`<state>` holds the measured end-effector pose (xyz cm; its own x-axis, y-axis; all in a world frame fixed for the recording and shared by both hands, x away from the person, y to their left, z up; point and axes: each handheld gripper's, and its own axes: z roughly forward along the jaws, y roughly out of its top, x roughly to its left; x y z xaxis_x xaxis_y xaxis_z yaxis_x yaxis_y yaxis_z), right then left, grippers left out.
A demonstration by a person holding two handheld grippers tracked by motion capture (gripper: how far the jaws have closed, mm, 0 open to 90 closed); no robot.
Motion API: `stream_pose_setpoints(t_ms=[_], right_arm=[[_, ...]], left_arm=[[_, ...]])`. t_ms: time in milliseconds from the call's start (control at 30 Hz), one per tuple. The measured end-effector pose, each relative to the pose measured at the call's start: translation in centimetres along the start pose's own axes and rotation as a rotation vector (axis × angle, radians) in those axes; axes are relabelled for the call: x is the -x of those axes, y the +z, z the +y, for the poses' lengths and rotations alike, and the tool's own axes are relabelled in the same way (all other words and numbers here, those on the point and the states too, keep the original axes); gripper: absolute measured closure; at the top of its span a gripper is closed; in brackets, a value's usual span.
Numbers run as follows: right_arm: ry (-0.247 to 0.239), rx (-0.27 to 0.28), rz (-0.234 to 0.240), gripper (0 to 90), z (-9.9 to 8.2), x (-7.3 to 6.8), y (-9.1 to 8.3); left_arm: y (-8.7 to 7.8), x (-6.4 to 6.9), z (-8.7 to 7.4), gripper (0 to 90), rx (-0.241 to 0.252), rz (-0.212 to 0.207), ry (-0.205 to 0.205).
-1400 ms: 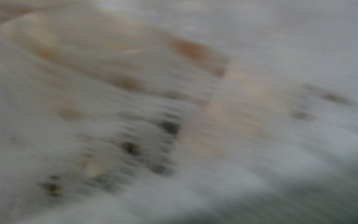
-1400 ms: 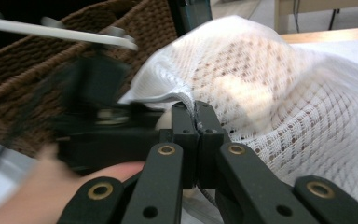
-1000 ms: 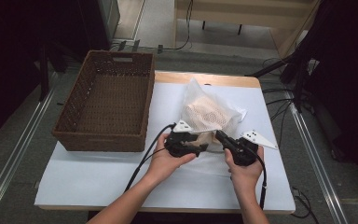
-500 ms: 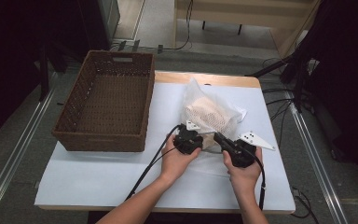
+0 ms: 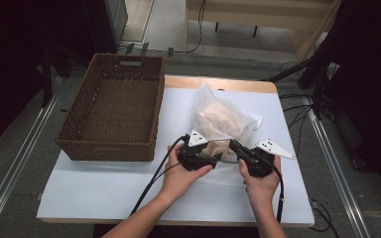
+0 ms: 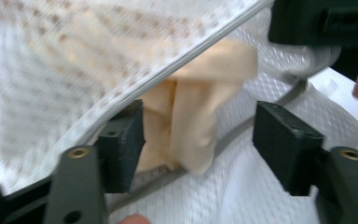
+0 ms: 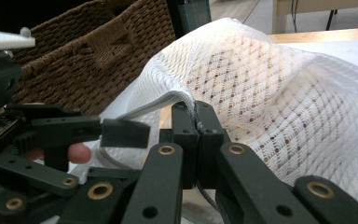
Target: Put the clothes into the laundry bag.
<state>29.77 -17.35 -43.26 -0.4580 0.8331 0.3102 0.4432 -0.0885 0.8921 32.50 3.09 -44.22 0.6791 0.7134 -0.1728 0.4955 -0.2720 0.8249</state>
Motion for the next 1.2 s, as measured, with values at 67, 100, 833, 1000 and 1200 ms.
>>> stream_pose_setpoints(t_ms=[67, 100, 833, 1000, 1200], right_arm=[[-0.003, -0.003, -0.003, 90.0, -0.1, -0.2, 0.1], [-0.006, -0.004, -0.004, 90.0, -0.1, -0.2, 0.1], [-0.011, -0.024, 0.013, 90.0, -0.5, -1.0, 0.6], [-0.004, -0.008, 0.014, 90.0, -0.2, -1.0, 0.3], [-0.002, -0.028, 0.006, 90.0, -0.5, -0.5, 0.7]], left_arm=[[0.5, 0.7, 0.3, 28.9, 0.009, 0.036, 0.015], [1.0, 0.7, 0.4, 28.7, 0.012, 0.042, 0.007], [5.2, -1.7, 0.4, 77.3, -0.084, 0.078, -0.131], [6.1, -2.1, 1.4, 77.2, 0.068, 0.17, -0.174], [7.2, -3.2, 0.9, 63.4, -0.024, 0.141, -0.229]])
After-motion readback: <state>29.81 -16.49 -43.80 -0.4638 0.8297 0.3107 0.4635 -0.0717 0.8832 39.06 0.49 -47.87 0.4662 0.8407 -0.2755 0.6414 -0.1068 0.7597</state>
